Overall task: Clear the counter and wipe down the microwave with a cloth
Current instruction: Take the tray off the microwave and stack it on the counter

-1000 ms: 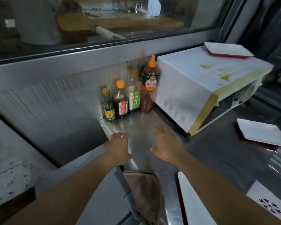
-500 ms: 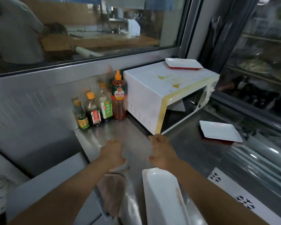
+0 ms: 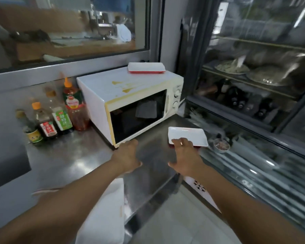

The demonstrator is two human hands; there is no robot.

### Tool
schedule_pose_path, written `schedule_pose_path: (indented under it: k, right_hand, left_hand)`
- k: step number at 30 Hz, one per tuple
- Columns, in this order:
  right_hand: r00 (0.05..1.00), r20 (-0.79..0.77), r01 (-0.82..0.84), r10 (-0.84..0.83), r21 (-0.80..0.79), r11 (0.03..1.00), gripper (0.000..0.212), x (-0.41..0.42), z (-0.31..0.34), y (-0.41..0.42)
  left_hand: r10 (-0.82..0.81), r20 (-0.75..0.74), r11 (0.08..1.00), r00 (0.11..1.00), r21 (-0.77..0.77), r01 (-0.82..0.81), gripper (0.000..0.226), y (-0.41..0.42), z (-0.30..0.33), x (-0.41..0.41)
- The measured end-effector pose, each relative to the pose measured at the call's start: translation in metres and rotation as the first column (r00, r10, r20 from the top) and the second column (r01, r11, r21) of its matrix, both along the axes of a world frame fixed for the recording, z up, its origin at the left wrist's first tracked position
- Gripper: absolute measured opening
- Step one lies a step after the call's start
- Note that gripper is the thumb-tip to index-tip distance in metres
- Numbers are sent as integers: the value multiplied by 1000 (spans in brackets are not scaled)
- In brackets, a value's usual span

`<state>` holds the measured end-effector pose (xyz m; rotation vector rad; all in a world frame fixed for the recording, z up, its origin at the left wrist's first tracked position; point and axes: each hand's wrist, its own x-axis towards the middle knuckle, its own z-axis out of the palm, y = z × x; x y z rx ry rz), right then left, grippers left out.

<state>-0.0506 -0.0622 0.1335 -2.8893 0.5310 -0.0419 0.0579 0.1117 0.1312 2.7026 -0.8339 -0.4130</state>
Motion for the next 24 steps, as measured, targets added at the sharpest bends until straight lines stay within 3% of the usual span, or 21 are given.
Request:
schedule_pose_path:
  k: [11, 17, 24]
  right_hand:
    - [996, 65, 61, -61, 0, 998, 77, 23, 45, -106]
    - [993, 117, 35, -36, 10, 999, 78, 89, 65, -159]
    - [978, 205, -53, 41, 53, 997, 66, 189, 88, -199]
  left_hand:
    - [-64, 83, 995, 994, -77, 70, 74, -109, 51, 21]
    - [-43, 134, 986, 990, -152, 64, 77, -154, 76, 81]
    - [77, 164, 965, 984, -259, -32, 69, -188, 101, 165]
